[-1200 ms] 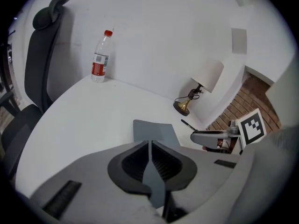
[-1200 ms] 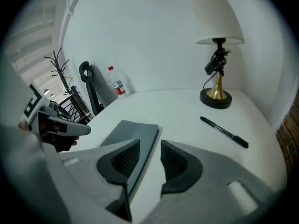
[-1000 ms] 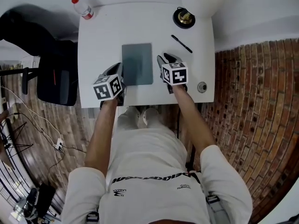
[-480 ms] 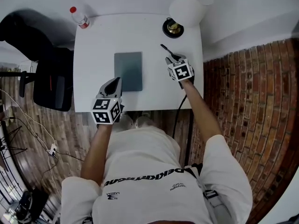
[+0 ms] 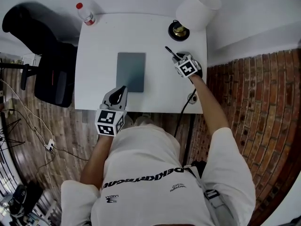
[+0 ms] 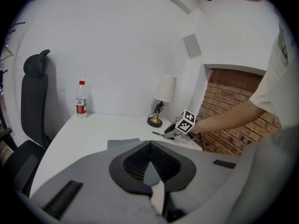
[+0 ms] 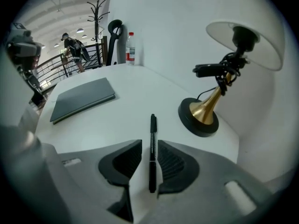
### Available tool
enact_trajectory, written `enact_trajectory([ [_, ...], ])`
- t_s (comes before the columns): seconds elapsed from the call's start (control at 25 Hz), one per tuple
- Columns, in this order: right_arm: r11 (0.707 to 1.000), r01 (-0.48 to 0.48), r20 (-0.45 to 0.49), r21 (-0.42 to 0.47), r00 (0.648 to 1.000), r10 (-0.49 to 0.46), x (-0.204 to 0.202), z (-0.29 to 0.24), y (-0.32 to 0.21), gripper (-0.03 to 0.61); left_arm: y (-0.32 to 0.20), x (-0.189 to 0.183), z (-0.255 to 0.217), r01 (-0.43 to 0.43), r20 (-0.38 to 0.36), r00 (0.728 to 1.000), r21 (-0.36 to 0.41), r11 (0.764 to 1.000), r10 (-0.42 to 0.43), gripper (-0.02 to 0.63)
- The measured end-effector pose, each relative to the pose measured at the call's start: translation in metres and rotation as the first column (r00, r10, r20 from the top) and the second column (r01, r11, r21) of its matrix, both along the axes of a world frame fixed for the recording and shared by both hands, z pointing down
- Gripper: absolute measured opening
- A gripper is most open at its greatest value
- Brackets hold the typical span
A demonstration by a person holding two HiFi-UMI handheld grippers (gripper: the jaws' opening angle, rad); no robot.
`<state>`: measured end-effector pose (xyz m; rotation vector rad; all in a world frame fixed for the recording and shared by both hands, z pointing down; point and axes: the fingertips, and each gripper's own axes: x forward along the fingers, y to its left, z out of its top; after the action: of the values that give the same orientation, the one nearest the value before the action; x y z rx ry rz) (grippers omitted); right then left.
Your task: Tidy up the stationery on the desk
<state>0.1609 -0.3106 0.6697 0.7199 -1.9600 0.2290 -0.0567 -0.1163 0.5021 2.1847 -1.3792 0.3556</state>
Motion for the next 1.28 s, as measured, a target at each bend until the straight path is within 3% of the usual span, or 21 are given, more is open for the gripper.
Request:
enact_trajectory([
  [0.12, 0.999, 0.045, -0.031, -0.014, 0.998, -0.046, -0.001, 0.008, -0.006, 0.089, 0.005, 0.007, 0.001, -0.013, 0.011, 1.000, 0.005, 1.000, 0.013, -0.003],
  [0.4, 0.998, 0.042, -0.044, -0.044, 0.998, -0.044, 0.003, 0.023, -0.016, 0.075, 0.008, 0.005, 0.004, 0.009, 0.012, 1.000, -0.004, 1.000, -0.009, -0.003],
  [0.68, 0.996, -0.030, -0.046, -0.083, 0.999, 0.026, 0.009, 0.024, -0.016, 0.043, 0.013, 0.006, 0.007, 0.011, 0.022, 1.000, -0.017, 1.000, -0.010, -0.003],
  [0.8, 0.981, -0.139, 0.004, -0.134, 0.990, 0.141, 0.011, 0.020, -0.014, 0.043, 0.016, 0.005, 0.008, 0.010, 0.025, 1.000, -0.017, 1.000, -0.009, -0.003],
  [1.04, 0.904, -0.349, 0.176, -0.249, 0.901, 0.396, 0.002, -0.008, -0.003, 0.043, 0.019, 0.003, 0.003, 0.007, 0.014, 1.000, -0.008, 1.000, -0.007, -0.003],
  [1.28, 0.799, -0.458, 0.304, -0.390, 0.755, 0.581, -0.020, -0.025, 0.024, 0.043, 0.021, -0.005, -0.006, 0.013, 0.011, 1.000, 0.012, 1.000, -0.014, -0.003],
])
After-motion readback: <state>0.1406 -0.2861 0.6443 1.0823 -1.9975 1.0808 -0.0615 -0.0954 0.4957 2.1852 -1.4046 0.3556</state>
